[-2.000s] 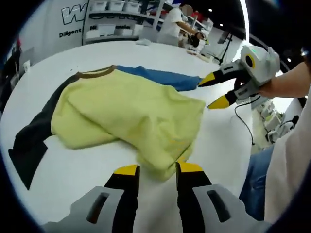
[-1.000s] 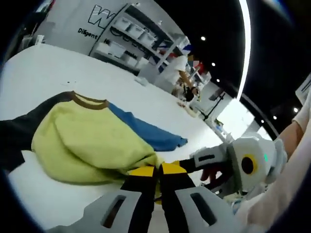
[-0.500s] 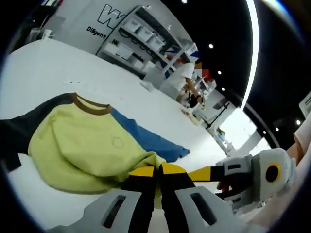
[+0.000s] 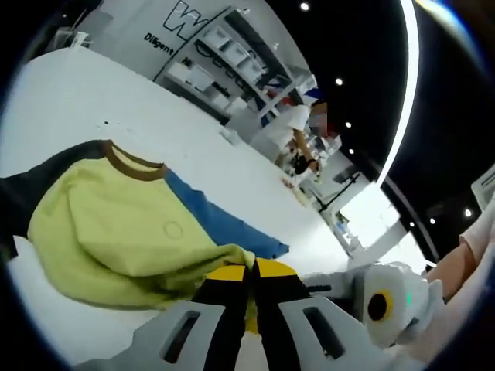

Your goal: Fold the garment on the visible template until the final outline fits inside the template.

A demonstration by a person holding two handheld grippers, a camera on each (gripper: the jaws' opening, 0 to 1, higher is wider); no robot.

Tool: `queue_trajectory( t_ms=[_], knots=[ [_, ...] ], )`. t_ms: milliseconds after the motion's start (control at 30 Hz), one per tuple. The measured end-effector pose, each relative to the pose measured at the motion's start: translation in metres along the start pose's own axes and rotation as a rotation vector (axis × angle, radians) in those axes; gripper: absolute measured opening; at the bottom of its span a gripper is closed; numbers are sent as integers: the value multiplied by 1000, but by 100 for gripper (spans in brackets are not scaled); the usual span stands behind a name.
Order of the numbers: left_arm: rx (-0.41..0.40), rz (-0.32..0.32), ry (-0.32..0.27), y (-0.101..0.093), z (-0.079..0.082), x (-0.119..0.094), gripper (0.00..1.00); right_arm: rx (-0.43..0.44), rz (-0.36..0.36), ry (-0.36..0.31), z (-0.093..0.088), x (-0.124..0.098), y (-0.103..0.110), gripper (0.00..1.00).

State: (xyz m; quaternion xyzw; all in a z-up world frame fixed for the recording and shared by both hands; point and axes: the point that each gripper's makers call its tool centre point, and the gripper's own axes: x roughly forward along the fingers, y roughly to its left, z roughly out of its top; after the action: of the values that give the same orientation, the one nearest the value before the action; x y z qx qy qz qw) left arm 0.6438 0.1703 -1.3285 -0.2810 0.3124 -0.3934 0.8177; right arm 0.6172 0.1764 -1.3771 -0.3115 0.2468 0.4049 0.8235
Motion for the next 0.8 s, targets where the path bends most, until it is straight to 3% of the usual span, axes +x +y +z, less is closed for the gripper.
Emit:
queue_trajectory(
  t_ms=[67, 133, 300, 400, 467, 567, 700, 767, 800],
  knots=[
    [37, 34, 5, 9, 4, -5, 2, 56, 50, -39, 6, -6, 1, 0],
    [68, 43, -14, 16, 11, -14, 3, 214, 107, -72, 15, -15, 2, 0],
    [100, 83, -62, 38, 22, -40, 5, 436, 154, -150, 35, -33, -15, 0],
    [104, 99, -91, 45, 25, -55, 3, 501, 170, -192, 46, -41, -22, 0],
    [113, 110, -86, 49, 21, -61, 5, 546, 182, -205, 51, -46, -26, 0],
    [187, 148, -11, 59, 2, -69, 9, 563, 178, -219, 55, -52, -32, 0],
    [241, 156, 40, 61, -16, -70, 20, 719, 217, -266, 66, -63, -35, 0],
    [351, 134, 77, 50, -27, -66, 27, 770, 228, -278, 68, -66, -37, 0],
    [427, 153, 103, 49, -32, -64, 32, 800, 250, -285, 69, -69, -35, 0]
  ],
)
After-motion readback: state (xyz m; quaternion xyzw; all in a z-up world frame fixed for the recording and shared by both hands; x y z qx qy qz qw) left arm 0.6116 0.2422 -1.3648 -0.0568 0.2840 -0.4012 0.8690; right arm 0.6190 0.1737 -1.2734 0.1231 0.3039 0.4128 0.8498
